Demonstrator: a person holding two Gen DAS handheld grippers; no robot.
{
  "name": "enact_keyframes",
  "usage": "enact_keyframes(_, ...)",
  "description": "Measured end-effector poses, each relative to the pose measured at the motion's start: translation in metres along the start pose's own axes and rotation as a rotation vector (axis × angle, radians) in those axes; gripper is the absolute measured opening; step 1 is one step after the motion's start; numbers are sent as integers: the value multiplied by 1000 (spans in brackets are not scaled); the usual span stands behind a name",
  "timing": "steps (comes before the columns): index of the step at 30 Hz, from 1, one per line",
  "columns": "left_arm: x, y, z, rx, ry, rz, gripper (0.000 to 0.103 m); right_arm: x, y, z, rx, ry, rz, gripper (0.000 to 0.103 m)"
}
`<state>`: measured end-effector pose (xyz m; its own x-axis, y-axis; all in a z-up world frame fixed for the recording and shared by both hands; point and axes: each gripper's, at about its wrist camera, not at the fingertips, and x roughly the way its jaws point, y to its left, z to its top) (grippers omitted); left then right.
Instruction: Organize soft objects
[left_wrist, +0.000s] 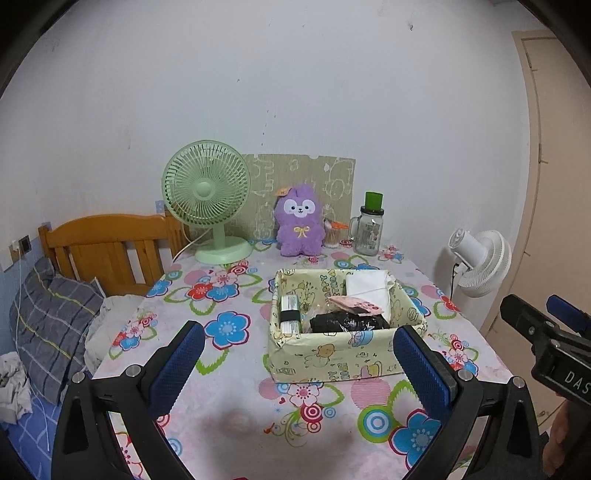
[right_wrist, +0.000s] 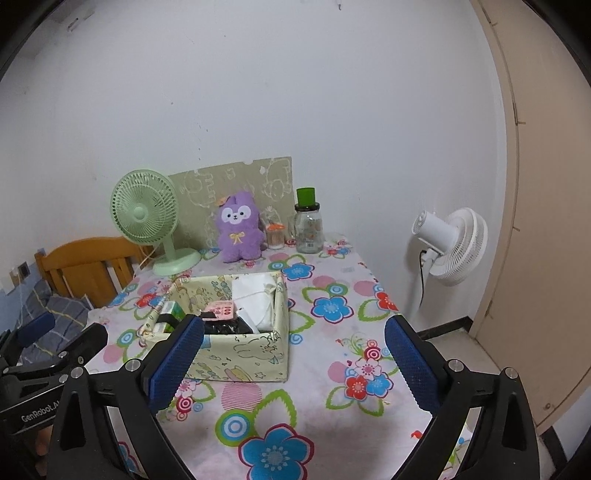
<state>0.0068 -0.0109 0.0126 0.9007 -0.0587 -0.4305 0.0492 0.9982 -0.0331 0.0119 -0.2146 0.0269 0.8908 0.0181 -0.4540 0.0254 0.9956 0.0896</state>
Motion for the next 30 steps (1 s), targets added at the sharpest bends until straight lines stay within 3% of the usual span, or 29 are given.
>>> enact_keyframes(30, 5, 0, -1, 2, 16, -9, 103, 5, 5, 1, -2, 6, 26, 102)
